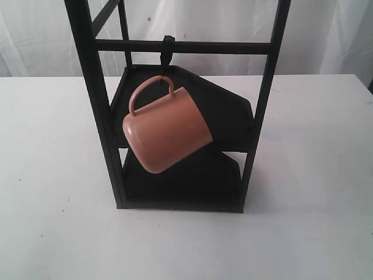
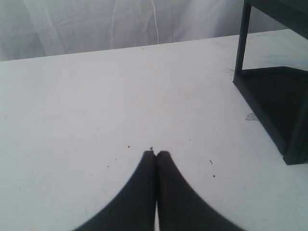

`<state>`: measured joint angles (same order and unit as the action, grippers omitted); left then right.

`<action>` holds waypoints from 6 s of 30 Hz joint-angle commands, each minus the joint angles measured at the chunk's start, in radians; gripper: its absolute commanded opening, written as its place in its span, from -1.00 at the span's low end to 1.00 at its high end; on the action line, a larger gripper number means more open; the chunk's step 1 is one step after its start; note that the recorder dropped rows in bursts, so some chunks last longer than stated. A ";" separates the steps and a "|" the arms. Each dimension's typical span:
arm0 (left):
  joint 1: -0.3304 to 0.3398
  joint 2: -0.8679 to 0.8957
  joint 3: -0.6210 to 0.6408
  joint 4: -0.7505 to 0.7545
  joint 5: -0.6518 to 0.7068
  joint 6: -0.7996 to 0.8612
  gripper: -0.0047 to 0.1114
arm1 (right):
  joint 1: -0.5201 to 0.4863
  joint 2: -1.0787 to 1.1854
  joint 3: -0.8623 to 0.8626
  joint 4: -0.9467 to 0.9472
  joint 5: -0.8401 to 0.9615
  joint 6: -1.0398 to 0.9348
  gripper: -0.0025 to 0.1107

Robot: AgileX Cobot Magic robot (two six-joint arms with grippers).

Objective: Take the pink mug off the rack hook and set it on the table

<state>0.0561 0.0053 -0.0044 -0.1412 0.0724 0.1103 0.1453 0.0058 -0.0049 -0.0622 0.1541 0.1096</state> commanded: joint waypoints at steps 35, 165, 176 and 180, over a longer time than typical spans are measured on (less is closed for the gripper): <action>0.003 -0.005 0.004 -0.006 0.005 -0.001 -0.92 | 0.226 0.460 -0.594 0.611 0.667 -0.546 -0.96; 0.003 -0.005 0.004 -0.004 0.003 -0.001 -0.92 | 0.395 1.362 -0.872 1.483 0.685 -1.833 -0.96; 0.003 -0.005 0.004 -0.004 0.003 -0.001 -0.92 | 0.434 1.310 -0.870 1.409 0.702 -1.802 -0.96; 0.003 -0.005 0.004 -0.004 0.003 -0.001 -0.92 | 0.481 1.288 -0.861 1.327 0.701 -1.754 -0.96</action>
<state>0.0561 0.0053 -0.0044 -0.1412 0.0724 0.1103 0.5971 1.3170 -0.8726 1.3123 0.8426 -1.6769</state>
